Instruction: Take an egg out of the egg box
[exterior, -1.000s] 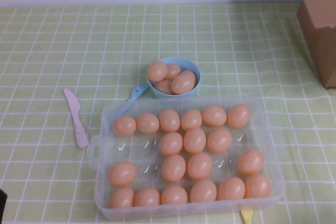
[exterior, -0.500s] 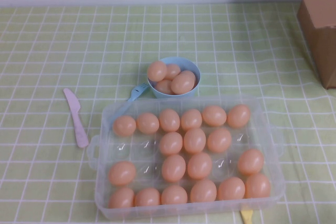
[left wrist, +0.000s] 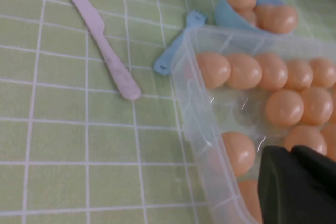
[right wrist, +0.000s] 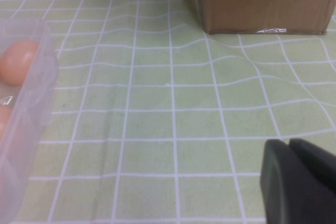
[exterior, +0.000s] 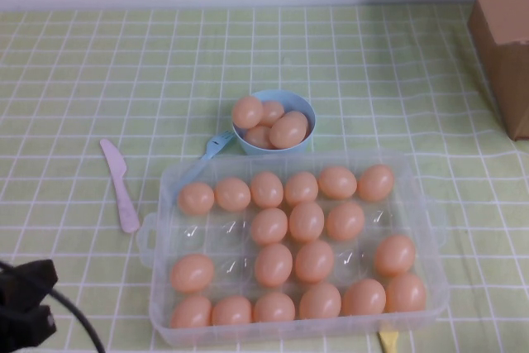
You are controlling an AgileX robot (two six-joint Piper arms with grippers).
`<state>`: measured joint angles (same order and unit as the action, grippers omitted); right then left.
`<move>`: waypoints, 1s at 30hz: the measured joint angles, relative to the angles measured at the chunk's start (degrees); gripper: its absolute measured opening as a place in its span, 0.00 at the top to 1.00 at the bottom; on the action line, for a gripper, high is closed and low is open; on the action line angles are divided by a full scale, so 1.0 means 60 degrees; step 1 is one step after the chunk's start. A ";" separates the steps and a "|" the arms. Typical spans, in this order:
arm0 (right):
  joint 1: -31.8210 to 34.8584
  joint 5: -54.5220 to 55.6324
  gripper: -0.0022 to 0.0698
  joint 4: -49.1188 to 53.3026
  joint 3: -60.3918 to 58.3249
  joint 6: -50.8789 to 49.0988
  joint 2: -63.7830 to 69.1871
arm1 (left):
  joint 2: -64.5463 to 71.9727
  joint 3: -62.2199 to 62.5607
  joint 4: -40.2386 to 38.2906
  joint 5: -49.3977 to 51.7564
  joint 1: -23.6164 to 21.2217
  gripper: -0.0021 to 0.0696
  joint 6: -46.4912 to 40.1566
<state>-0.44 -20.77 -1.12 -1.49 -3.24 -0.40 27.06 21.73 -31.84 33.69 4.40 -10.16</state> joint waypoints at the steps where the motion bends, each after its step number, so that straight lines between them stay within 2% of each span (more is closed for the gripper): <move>1: 0.0000 0.0000 0.99 0.0000 0.0000 0.0000 0.0000 | 0.0533 0.0342 0.0188 0.0286 0.0000 0.98 -0.0276; 10: 0.0000 0.0000 0.99 0.0000 0.0000 0.0000 0.0000 | 0.4385 0.3430 0.1900 0.1796 0.0197 0.98 -0.1197; 20: 0.0000 0.0000 0.99 0.0000 0.0000 0.0000 0.0000 | 0.8062 0.6667 0.2787 0.2687 0.2553 0.98 -0.1198; 27: 0.0000 0.0000 0.99 0.0000 0.0000 0.0000 0.0000 | 1.0266 0.8105 0.3573 0.3738 0.3556 0.98 -0.1236; 30: 0.0000 0.0000 0.99 0.0000 0.0000 0.0000 0.0000 | 1.0845 0.8218 0.3729 0.3905 0.3912 0.90 -0.1290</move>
<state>-0.44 -20.77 -1.12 -1.49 -3.24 -0.40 92.13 71.04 -9.47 57.12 27.87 -17.90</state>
